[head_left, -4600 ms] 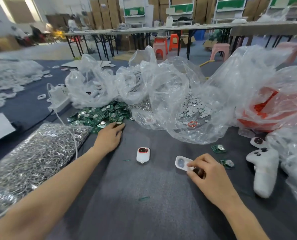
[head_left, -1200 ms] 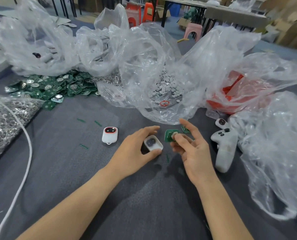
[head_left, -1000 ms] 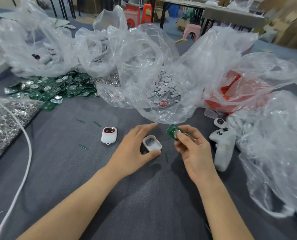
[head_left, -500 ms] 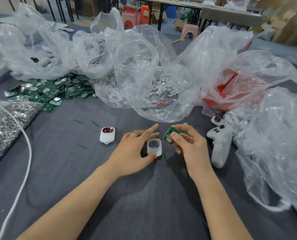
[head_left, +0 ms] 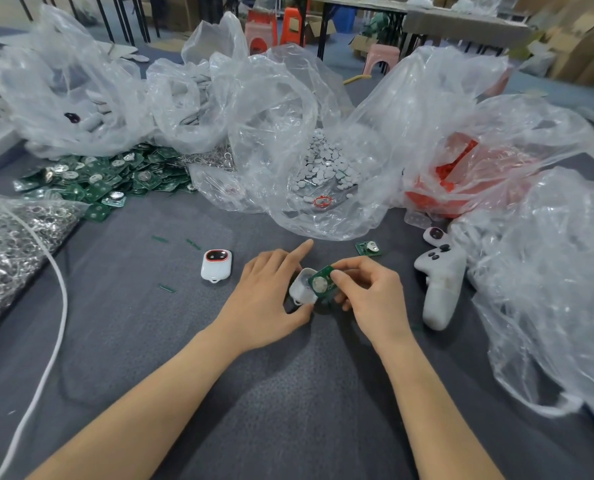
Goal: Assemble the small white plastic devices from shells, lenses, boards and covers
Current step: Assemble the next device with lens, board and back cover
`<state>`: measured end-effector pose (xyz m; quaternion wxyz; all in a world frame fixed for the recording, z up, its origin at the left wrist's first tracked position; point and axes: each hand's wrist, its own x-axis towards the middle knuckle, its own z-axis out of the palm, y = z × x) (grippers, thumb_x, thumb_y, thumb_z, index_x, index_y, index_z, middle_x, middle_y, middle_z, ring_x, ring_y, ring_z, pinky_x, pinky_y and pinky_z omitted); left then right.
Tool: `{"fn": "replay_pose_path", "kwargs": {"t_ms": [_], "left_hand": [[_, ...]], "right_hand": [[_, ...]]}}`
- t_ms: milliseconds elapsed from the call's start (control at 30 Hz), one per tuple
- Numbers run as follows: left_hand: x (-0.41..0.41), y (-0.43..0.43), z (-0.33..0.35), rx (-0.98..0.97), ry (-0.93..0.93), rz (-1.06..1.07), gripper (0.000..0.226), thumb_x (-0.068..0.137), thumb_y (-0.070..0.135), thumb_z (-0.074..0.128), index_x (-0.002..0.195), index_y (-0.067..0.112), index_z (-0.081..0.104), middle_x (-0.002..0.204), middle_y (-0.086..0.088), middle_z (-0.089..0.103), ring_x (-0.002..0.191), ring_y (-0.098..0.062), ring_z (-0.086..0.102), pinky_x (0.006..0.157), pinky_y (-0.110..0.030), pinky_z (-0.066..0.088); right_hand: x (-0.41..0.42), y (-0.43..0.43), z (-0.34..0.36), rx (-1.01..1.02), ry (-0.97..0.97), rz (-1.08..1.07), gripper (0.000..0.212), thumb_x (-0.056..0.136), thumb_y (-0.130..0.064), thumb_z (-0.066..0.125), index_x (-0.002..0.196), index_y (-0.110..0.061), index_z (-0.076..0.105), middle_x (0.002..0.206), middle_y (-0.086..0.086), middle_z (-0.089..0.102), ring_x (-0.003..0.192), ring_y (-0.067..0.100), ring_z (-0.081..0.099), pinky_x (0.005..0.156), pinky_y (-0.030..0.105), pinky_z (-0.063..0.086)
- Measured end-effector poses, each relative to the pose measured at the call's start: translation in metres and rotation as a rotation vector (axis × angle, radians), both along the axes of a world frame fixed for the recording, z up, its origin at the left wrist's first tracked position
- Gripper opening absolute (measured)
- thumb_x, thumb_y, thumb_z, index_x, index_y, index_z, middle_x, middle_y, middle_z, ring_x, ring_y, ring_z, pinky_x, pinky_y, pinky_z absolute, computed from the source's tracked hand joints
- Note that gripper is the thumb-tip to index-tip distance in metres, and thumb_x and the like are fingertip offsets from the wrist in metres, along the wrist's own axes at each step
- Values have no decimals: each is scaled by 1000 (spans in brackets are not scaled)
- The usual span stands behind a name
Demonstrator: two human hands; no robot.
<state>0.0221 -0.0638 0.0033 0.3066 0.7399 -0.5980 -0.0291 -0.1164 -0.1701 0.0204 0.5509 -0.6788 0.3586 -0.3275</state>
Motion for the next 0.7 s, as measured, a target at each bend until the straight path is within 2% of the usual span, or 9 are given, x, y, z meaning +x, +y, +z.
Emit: {"fn": "replay_pose_path", "kwargs": {"t_ms": [133, 333, 500, 600, 700], "left_hand": [[0, 1, 2, 5, 37, -33, 81, 75, 38, 57, 149, 25, 26, 114, 12, 54, 118, -11, 42, 107, -33, 29], [3, 0, -1, -28, 111, -36, 79, 79, 28, 68, 148, 22, 30, 109, 7, 56, 110, -11, 43, 102, -32, 32], [3, 0, -2, -13, 97, -41, 85, 76, 29, 72, 148, 24, 28, 109, 7, 55, 109, -12, 44, 100, -29, 31], [3, 0, -1, -22, 105, -67, 85, 75, 32, 70, 148, 25, 27, 109, 8, 56, 108, -11, 45, 102, -31, 31], [1, 0, 0, -38, 121, -83, 87, 74, 33, 68, 147, 29, 23, 110, 9, 57, 108, -11, 46, 104, -28, 29]], "right_hand": [[2, 1, -2, -67, 24, -7, 15, 83, -2, 68, 79, -17, 69, 62, -5, 68, 47, 4, 56, 45, 14, 42], [4, 1, -5, -107, 17, -44, 19, 83, -6, 69, 78, -24, 69, 67, -8, 70, 51, 1, 59, 47, 13, 42], [7, 1, -7, -153, 40, -109, 17, 83, -10, 70, 77, -26, 69, 63, -9, 68, 51, 1, 58, 50, 14, 42], [8, 1, -6, -193, 80, -111, 12, 83, -10, 70, 80, -22, 71, 69, -9, 70, 57, 2, 61, 58, 19, 50], [9, 2, -5, -221, 121, -91, 11, 83, -10, 70, 82, -21, 71, 72, -10, 70, 60, 0, 62, 64, 19, 51]]}}
